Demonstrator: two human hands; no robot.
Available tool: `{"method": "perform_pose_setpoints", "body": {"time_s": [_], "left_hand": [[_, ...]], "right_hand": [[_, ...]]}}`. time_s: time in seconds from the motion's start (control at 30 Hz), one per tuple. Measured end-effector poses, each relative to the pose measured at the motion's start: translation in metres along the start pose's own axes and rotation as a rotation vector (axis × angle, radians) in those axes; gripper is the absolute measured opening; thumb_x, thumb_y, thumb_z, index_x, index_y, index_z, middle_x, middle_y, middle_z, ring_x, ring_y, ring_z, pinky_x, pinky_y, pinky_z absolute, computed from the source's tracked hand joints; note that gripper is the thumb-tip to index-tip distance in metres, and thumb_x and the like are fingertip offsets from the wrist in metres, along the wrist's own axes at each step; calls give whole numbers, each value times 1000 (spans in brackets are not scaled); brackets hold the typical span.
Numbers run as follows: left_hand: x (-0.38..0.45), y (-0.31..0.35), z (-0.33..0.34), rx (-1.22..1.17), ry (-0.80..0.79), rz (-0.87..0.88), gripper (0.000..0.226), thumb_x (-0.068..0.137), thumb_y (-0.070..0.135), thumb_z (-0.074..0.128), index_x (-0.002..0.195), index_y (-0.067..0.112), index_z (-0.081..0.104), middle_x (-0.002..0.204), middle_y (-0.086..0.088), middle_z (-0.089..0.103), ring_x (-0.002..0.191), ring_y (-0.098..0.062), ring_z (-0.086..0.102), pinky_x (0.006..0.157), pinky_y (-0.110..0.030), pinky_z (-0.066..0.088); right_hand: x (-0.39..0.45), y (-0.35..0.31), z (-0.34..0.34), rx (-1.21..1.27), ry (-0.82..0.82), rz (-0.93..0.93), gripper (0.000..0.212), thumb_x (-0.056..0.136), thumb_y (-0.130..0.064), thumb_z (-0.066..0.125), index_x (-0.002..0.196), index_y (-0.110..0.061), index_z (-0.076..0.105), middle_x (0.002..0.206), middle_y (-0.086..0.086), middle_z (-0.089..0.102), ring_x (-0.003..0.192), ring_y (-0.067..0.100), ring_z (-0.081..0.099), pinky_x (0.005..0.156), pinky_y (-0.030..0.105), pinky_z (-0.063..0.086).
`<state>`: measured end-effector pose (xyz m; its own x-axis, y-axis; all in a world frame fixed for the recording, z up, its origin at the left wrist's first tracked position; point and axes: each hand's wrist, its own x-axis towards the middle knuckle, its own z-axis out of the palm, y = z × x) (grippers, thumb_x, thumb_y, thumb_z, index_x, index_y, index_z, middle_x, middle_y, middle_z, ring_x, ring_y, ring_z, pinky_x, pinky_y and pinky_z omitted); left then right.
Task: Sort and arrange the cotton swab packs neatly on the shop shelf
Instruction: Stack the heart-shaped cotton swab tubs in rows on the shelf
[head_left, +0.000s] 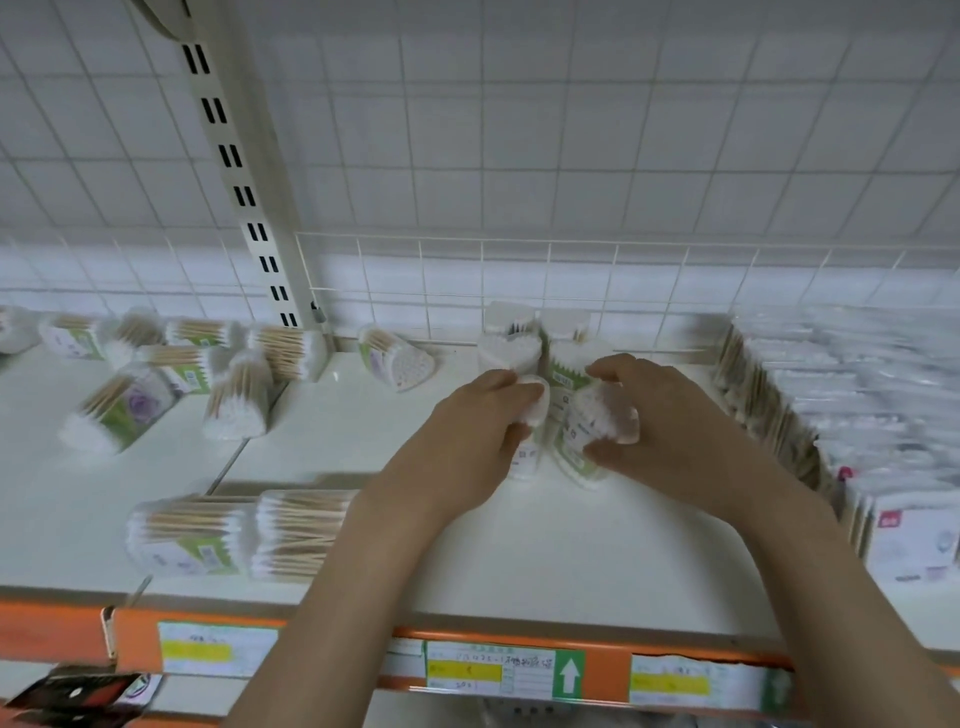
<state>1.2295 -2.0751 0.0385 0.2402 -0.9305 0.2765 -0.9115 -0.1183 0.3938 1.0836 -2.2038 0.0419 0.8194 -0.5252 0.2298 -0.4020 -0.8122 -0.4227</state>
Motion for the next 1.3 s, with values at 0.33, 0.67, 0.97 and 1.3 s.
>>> {"method": "perform_pose_setpoints", "body": {"time_s": [0.33, 0.67, 0.97, 1.3], "left_hand": [[3, -2, 10, 265, 68, -25, 45, 90, 7, 47, 131, 23, 43, 140, 4, 35, 128, -19, 25, 99, -32, 29], [-17, -5, -12, 256, 119, -80, 59, 91, 12, 49, 145, 21, 26, 146, 1, 33, 135, -17, 26, 107, -29, 21], [-98, -32, -74, 103, 195, -371, 44, 82, -1, 47, 120, 19, 56, 126, 0, 53, 92, -16, 49, 85, -26, 38], [-153, -74, -72, 136, 98, -669, 68, 79, 4, 52, 141, 24, 32, 151, -1, 20, 141, -20, 2, 113, -34, 11]], "right_hand": [[1, -1, 12, -46, 97, -18, 57, 75, -27, 69, 128, -25, 48, 124, -4, 40, 115, 14, 30, 79, 10, 17], [-1, -26, 5, -80, 240, -98, 54, 78, -30, 68, 127, -16, 51, 130, 2, 48, 121, 23, 35, 90, 13, 16], [-3, -94, 29, 137, 171, -236, 34, 85, -29, 61, 117, -19, 59, 108, -11, 55, 105, 6, 47, 85, 10, 28], [-4, -115, 92, 244, -193, -247, 58, 83, -60, 49, 130, -26, 46, 121, -13, 50, 113, 3, 42, 86, 17, 29]]}}
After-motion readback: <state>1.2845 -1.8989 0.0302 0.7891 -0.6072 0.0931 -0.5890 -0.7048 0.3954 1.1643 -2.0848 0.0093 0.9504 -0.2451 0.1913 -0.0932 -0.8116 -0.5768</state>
